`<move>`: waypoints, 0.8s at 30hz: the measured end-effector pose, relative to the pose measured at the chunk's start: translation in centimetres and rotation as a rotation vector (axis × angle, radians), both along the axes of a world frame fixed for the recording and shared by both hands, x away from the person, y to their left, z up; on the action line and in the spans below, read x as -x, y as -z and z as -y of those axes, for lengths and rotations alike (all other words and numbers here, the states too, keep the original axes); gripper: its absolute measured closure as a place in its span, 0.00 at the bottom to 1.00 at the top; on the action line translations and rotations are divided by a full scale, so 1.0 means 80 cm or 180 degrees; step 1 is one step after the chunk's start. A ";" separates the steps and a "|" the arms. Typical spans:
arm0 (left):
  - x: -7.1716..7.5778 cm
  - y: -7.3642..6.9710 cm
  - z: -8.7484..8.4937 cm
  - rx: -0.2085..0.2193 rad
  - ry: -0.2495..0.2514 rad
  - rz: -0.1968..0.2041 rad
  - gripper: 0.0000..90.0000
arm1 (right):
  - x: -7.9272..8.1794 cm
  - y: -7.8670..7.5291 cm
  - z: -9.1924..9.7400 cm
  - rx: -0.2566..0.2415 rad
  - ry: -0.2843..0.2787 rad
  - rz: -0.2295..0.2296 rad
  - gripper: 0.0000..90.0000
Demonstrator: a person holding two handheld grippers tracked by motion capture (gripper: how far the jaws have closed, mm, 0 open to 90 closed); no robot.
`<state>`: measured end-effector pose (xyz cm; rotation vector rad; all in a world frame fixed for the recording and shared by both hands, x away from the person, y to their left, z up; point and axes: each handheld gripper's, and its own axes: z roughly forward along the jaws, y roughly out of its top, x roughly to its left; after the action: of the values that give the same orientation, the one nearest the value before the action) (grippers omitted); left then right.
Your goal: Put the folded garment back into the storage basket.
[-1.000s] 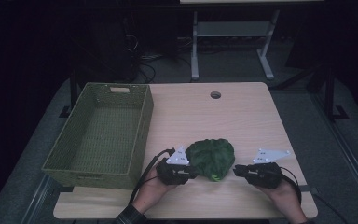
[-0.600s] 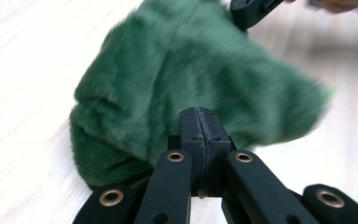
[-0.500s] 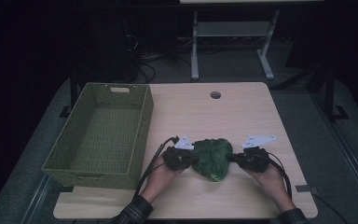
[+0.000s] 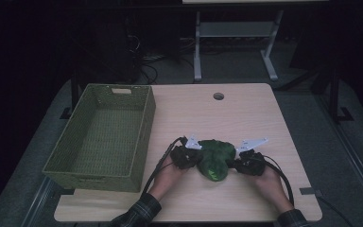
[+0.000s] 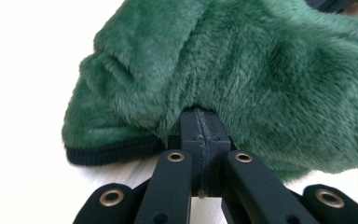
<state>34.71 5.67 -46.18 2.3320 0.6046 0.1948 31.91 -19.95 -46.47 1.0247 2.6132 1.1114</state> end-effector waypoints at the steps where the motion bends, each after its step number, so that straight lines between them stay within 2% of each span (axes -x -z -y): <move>1: 0.000 0.000 -0.001 0.0016 -0.0013 -0.0027 1.00 | 0.001 -0.001 0.002 -0.0001 0.0001 0.0014 1.00; 5: 0.001 -0.005 -0.005 0.0067 -0.0018 -0.0034 1.00 | 0.005 -0.010 0.017 -0.0026 0.0082 0.0055 1.00; 8: 0.006 -0.015 -0.011 0.0128 -0.0005 -0.0037 1.00 | 0.004 -0.016 0.034 -0.0042 0.0183 0.0131 1.00; 13: 0.025 -0.032 -0.019 0.0290 0.0051 -0.0099 1.00 | -0.014 -0.024 0.059 -0.0118 0.0422 0.0175 1.00; 15: 0.033 -0.037 -0.021 0.0311 0.0101 -0.0131 1.00 | -0.025 -0.027 0.066 -0.0190 0.0471 0.0228 1.00; 17: 0.041 -0.039 -0.022 0.0382 0.0133 -0.0174 1.00 | -0.038 -0.031 0.066 -0.0209 0.0523 0.0193 1.00; 18: 0.044 -0.040 -0.022 0.0394 0.0172 -0.0194 1.00 | -0.045 -0.032 0.065 -0.0250 0.0529 0.0237 1.00; 19: 0.048 -0.040 -0.021 0.0429 0.0188 -0.0219 1.00 | -0.052 -0.033 0.063 -0.0285 0.0518 0.0195 1.00; 22: 0.059 -0.037 -0.017 0.0435 0.0272 -0.0278 1.00 | -0.071 -0.033 0.052 -0.0342 0.0497 0.0213 1.00; 23: 0.062 -0.036 -0.016 0.0436 0.0296 -0.0288 1.00 | -0.078 -0.033 0.048 -0.0330 0.0465 0.0172 1.00; 24: 0.065 -0.034 -0.014 0.0436 0.0323 -0.0309 1.00 | -0.082 -0.033 0.041 -0.0324 0.0465 0.0202 1.00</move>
<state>29.53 6.82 -43.43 2.2422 0.5283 -0.0066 38.48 -23.27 -43.86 1.1594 2.4112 1.2311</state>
